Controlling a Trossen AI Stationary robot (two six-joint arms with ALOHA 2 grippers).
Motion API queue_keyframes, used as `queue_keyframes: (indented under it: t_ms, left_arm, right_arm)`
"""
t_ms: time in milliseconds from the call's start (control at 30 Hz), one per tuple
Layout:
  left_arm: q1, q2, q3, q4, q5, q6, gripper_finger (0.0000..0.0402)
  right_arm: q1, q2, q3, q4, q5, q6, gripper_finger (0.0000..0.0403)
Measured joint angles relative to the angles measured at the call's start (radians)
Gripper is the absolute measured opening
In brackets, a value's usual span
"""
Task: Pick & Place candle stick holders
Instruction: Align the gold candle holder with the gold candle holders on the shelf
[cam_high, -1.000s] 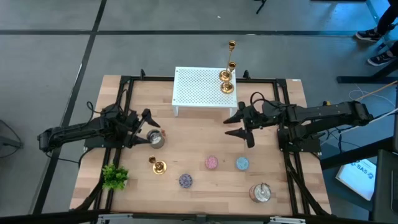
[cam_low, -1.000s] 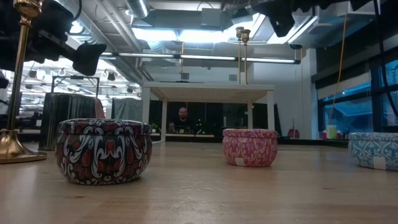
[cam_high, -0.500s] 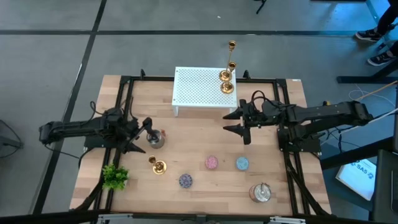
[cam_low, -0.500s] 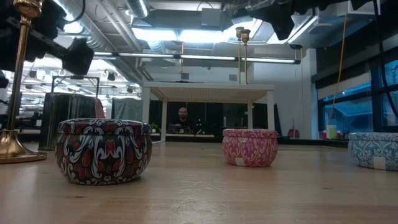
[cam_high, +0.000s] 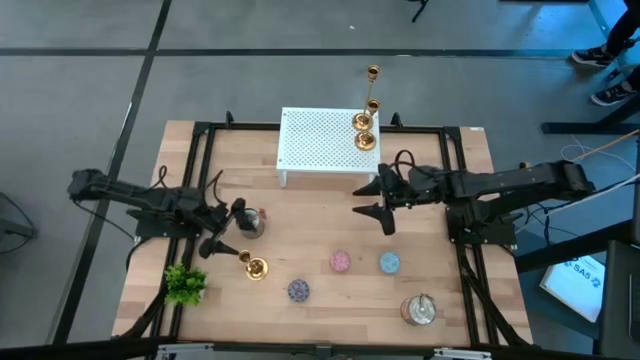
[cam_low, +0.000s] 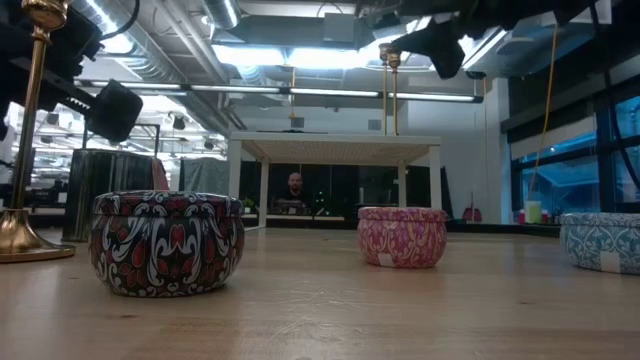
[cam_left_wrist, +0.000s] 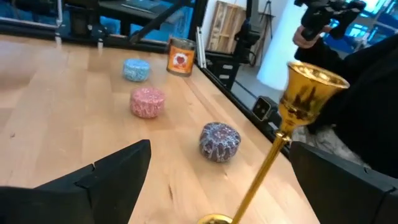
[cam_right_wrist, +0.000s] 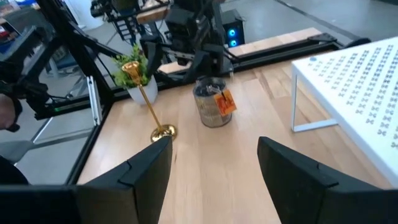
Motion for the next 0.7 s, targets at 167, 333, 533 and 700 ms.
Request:
queue_keyframes:
  t_ms: [167, 333, 533, 700]
  left_arm:
    - [-0.087, 0.055, 0.000, 0.016, -0.054, -0.009, 0.0382]
    - [-0.158, 0.124, 0.000, 0.120, -0.068, -0.001, 0.0381]
    - [-0.207, 0.228, 0.001, 0.188, -0.161, 0.013, 0.0377]
    - [-0.229, 0.328, 0.001, 0.311, -0.162, 0.015, 0.0361]
  right_arm:
    - [0.000, 0.023, 0.000, 0.007, 0.000, -0.003, 0.0241]
    - [0.000, 0.024, 0.000, 0.015, 0.000, -0.003, 0.0241]
    - [0.000, 0.024, 0.000, 0.039, 0.000, -0.003, 0.0241]
    - [0.000, 0.024, 0.000, 0.046, 0.000, -0.003, 0.0241]
